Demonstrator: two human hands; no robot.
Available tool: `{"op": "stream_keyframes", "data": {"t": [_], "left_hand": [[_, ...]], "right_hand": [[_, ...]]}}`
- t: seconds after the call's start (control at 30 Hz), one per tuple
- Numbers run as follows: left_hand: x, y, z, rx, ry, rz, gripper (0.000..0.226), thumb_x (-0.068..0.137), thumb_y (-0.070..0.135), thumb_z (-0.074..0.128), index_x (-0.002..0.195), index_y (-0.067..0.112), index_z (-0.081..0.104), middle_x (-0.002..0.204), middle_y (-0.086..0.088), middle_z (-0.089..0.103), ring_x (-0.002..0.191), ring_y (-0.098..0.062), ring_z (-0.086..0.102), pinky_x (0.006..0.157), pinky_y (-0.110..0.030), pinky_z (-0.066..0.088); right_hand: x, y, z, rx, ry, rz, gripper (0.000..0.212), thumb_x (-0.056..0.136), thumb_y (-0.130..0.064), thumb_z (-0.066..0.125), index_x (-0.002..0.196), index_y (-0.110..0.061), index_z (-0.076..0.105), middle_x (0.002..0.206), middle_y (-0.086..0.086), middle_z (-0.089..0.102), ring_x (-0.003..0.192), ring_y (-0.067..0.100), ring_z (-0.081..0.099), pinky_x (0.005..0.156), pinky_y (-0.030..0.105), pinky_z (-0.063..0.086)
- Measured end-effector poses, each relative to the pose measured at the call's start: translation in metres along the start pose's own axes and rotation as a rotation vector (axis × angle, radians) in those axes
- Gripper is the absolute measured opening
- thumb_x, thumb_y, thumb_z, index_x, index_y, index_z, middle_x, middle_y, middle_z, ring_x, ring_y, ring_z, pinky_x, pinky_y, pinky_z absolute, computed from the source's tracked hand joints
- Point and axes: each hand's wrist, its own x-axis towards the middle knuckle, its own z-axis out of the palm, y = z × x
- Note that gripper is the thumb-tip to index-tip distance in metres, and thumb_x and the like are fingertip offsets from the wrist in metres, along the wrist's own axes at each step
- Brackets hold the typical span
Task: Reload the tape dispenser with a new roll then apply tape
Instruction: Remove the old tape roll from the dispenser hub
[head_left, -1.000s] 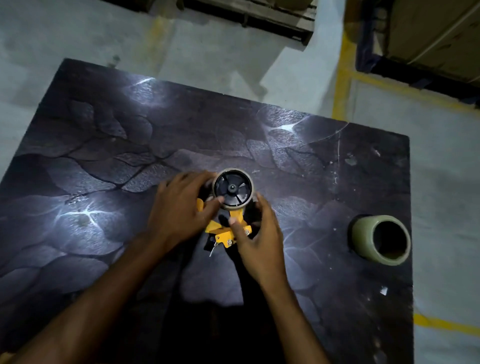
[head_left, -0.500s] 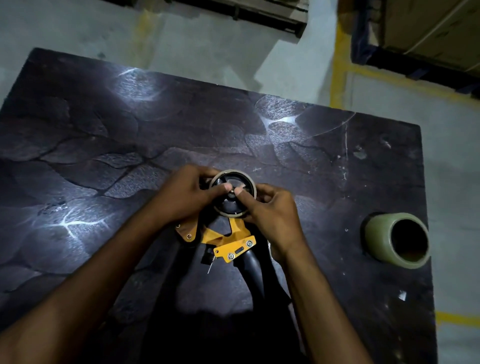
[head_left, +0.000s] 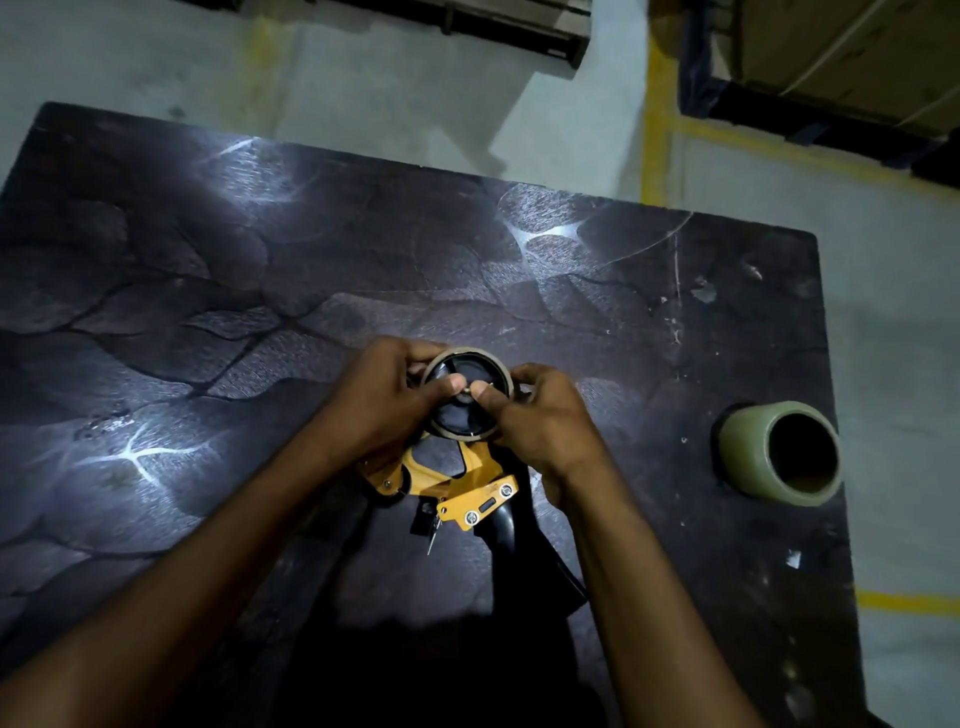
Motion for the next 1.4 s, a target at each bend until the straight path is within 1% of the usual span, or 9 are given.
{"op": "stream_keyframes", "data": {"t": [0.17,0.27,0.37,0.53,0.83,0.93,1.07,1.33,1.4], "left_hand": [[-0.002,-0.001,0.0,-0.03,-0.004,0.007,0.022,0.097,0.008,0.072,0.116,0.018,0.079,0.098,0.0,0.082,0.086,-0.007,0.079,0.08,-0.032,0.064],[-0.004,0.001,0.004,-0.067,0.021,0.04,0.037,0.095,0.004,0.073,0.108,0.039,0.073,0.092,0.012,0.078,0.079,0.005,0.076,0.076,-0.024,0.064],[-0.007,-0.001,0.004,-0.049,0.056,0.058,0.042,0.094,0.008,0.075,0.101,0.05,0.071,0.091,0.02,0.077,0.08,0.003,0.076,0.078,-0.032,0.065],[-0.004,-0.007,0.003,-0.053,0.099,0.015,0.025,0.092,0.014,0.079,0.114,0.025,0.079,0.098,0.007,0.081,0.089,-0.009,0.078,0.087,-0.044,0.065],[-0.009,-0.017,0.007,-0.178,0.185,0.027,0.029,0.088,0.007,0.079,0.105,0.03,0.073,0.091,0.007,0.08,0.086,-0.013,0.078,0.083,-0.05,0.066],[-0.007,-0.016,0.009,-0.18,0.21,0.024,0.027,0.084,0.015,0.079,0.099,0.035,0.07,0.084,0.01,0.078,0.081,-0.009,0.077,0.079,-0.049,0.066],[-0.009,-0.008,0.012,-0.152,0.264,0.053,0.031,0.08,0.007,0.077,0.093,0.034,0.069,0.083,0.009,0.077,0.077,-0.01,0.075,0.069,-0.037,0.062],[-0.023,-0.007,-0.001,-0.293,0.177,0.08,0.038,0.084,0.011,0.086,0.12,0.017,0.076,0.112,0.002,0.08,0.101,-0.003,0.075,0.083,-0.016,0.058],[-0.029,-0.008,-0.005,-0.326,0.159,0.084,0.045,0.081,0.021,0.085,0.125,0.017,0.075,0.115,0.001,0.08,0.106,-0.006,0.076,0.088,-0.019,0.06]], "right_hand": [[-0.006,-0.002,0.003,0.013,-0.008,0.017,0.03,0.071,-0.044,0.075,0.089,-0.023,0.064,0.099,0.012,0.081,0.096,0.034,0.079,0.09,0.058,0.064],[-0.009,-0.003,0.005,0.013,0.044,-0.008,0.024,0.079,-0.04,0.076,0.085,-0.029,0.056,0.103,0.012,0.077,0.098,0.036,0.077,0.09,0.059,0.063],[-0.013,-0.005,0.007,-0.022,0.096,-0.045,0.024,0.084,-0.038,0.078,0.084,-0.031,0.054,0.101,0.008,0.075,0.098,0.034,0.076,0.089,0.057,0.063],[-0.015,-0.005,0.008,-0.023,0.158,-0.053,0.025,0.091,-0.027,0.08,0.083,-0.032,0.056,0.094,0.002,0.076,0.094,0.029,0.078,0.087,0.053,0.065],[-0.02,0.0,0.028,0.13,0.322,-0.043,0.028,0.077,-0.026,0.088,0.087,-0.029,0.062,0.09,0.006,0.078,0.085,0.027,0.079,0.079,0.05,0.067],[-0.018,0.002,0.032,0.206,0.342,-0.045,0.029,0.078,-0.017,0.09,0.089,-0.027,0.064,0.091,0.008,0.076,0.085,0.027,0.079,0.075,0.043,0.068],[-0.02,-0.001,0.031,0.23,0.391,-0.123,0.028,0.079,-0.009,0.086,0.091,-0.023,0.066,0.09,0.007,0.075,0.079,0.021,0.075,0.059,0.019,0.057],[-0.026,-0.004,0.024,0.419,0.294,-0.131,0.026,0.078,-0.014,0.088,0.097,-0.024,0.073,0.089,0.007,0.076,0.076,0.018,0.076,0.076,0.045,0.069],[-0.029,-0.004,0.024,0.482,0.279,-0.133,0.026,0.078,-0.02,0.09,0.098,-0.023,0.074,0.092,0.013,0.074,0.08,0.026,0.078,0.079,0.053,0.068]]}}
